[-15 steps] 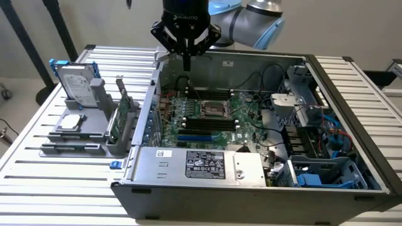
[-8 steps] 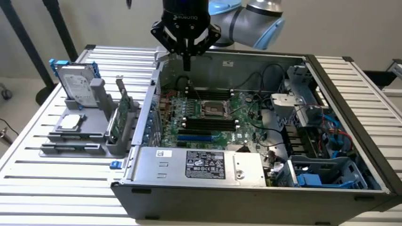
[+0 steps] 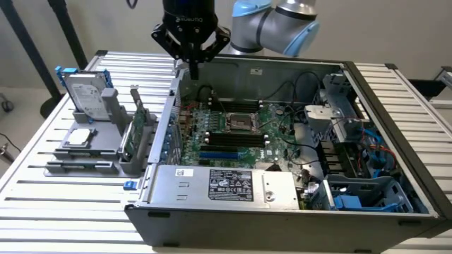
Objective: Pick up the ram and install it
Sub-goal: 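Reach for the ram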
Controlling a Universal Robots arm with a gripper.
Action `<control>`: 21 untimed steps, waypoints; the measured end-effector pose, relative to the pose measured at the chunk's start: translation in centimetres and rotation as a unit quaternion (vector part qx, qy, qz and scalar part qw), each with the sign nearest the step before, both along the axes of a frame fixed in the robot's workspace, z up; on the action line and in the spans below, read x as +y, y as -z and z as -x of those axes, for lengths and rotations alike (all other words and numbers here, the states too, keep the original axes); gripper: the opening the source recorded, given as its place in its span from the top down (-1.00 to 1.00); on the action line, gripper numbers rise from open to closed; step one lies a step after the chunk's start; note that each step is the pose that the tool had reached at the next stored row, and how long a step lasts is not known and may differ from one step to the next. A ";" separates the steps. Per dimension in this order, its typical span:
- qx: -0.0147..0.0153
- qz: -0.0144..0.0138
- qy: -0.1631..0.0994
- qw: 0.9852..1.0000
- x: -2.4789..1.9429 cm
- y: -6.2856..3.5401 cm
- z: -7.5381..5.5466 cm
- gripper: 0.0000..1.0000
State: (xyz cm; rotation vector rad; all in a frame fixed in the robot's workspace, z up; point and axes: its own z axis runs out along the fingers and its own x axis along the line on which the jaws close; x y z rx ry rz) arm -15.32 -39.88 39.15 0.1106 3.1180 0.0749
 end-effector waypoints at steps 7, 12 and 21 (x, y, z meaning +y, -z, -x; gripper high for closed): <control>0.000 0.000 0.000 1.000 0.00 0.12 3.2 0.79; 0.000 0.000 0.000 1.000 0.00 0.19 5.5 0.79; 0.000 0.000 0.000 1.000 0.00 0.33 9.6 0.79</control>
